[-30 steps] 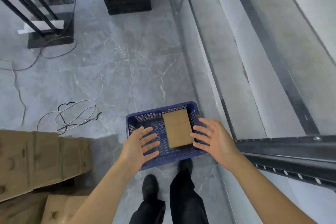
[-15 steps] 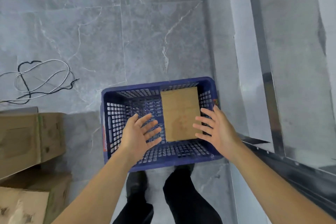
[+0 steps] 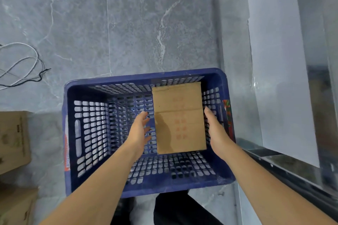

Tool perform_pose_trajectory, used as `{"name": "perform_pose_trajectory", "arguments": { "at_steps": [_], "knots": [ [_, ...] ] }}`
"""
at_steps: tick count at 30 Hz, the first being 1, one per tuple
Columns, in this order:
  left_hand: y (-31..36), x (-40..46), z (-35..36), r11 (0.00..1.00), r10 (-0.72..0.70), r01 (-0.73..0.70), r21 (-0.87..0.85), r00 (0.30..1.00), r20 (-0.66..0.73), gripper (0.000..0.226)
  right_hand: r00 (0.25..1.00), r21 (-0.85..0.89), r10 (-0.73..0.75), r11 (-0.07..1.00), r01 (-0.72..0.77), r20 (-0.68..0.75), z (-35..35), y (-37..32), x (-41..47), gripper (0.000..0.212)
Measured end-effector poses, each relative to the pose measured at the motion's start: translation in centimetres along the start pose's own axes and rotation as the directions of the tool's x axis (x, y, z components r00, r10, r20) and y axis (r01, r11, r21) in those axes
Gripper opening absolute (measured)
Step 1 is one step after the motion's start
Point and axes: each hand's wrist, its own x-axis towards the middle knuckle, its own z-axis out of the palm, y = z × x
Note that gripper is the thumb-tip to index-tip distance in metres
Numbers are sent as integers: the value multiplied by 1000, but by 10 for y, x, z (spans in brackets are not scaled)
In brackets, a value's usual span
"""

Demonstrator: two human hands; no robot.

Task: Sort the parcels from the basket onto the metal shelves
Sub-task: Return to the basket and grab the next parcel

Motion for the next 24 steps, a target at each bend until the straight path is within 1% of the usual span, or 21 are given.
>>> {"name": "perform_pose_trajectory", "arguments": {
  "at_steps": [3, 6, 7, 10, 12, 13, 16, 17, 19, 21, 24],
  "knots": [
    [-12, 19, 2, 997, -59, 57, 49, 997, 42, 65, 998, 5, 62, 998, -62, -7, 2, 10, 22, 84],
    [-21, 24, 3, 988, -136, 122, 96, 977, 162, 66, 994, -24, 106, 994, -106, -2, 4, 18, 32, 80],
    [-22, 22, 4, 987, -142, 124, 105, 973, 185, 65, 994, -37, 110, 993, -110, -8, 4, 20, 32, 78],
    [-22, 12, 0, 989, -105, 84, 121, 977, 186, 54, 994, -65, 106, 992, -108, -24, 4, 17, 22, 72],
    [-21, 1, -9, 992, -85, 66, 109, 979, 184, 57, 996, -75, 84, 993, -85, -21, 2, 11, 6, 70],
    [-19, -10, -13, 993, -77, 58, 100, 979, 188, 57, 997, -79, 73, 994, -74, -18, 1, 7, -6, 70],
    [-6, -53, -28, 995, -19, -1, 98, 979, 204, 38, 999, -58, 23, 998, -22, 26, 3, -8, -50, 69],
    [0, -70, -34, 996, -4, -13, 88, 981, 194, 35, 999, -45, -2, 999, 4, 42, 4, -15, -67, 68],
    [13, -105, -49, 997, 10, -23, 75, 985, 175, 36, 996, -36, -46, 998, 49, 76, 8, -32, -106, 70],
    [31, -145, -67, 996, 47, -59, 61, 981, 187, 33, 990, -46, -89, 994, 94, 110, 12, -54, -148, 73],
    [61, -208, -90, 994, 79, -90, 54, 981, 178, 33, 982, -23, -143, 989, 147, 126, 22, -92, -220, 68]
  ]
}}
